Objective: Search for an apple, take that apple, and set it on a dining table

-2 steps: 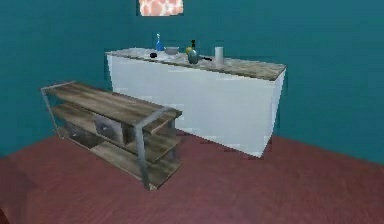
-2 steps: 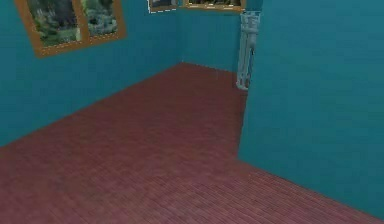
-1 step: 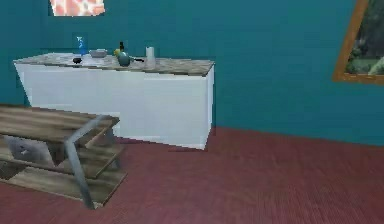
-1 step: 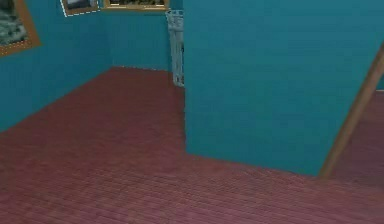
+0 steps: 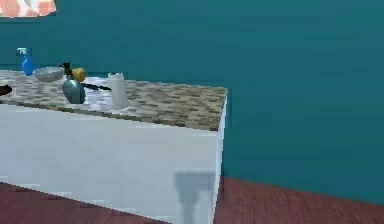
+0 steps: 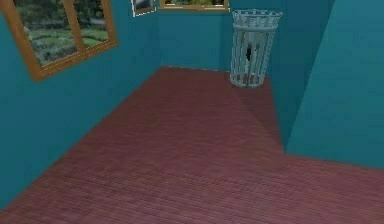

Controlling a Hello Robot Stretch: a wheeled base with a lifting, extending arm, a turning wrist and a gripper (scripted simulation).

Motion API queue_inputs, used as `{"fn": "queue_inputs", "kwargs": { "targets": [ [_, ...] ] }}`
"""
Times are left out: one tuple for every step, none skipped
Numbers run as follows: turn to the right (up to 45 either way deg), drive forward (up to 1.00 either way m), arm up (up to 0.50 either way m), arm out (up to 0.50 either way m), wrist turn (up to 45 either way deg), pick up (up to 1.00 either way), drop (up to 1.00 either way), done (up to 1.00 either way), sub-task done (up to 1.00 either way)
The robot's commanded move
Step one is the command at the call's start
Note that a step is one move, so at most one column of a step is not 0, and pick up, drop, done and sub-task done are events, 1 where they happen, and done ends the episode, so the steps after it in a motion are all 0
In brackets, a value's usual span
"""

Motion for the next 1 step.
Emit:
{"fn": "queue_inputs", "kwargs": {
  "targets": [
    [3.0,0.0,0.0,0.0,0.0,0.0,0.0,0.0,0.0]
  ]
}}
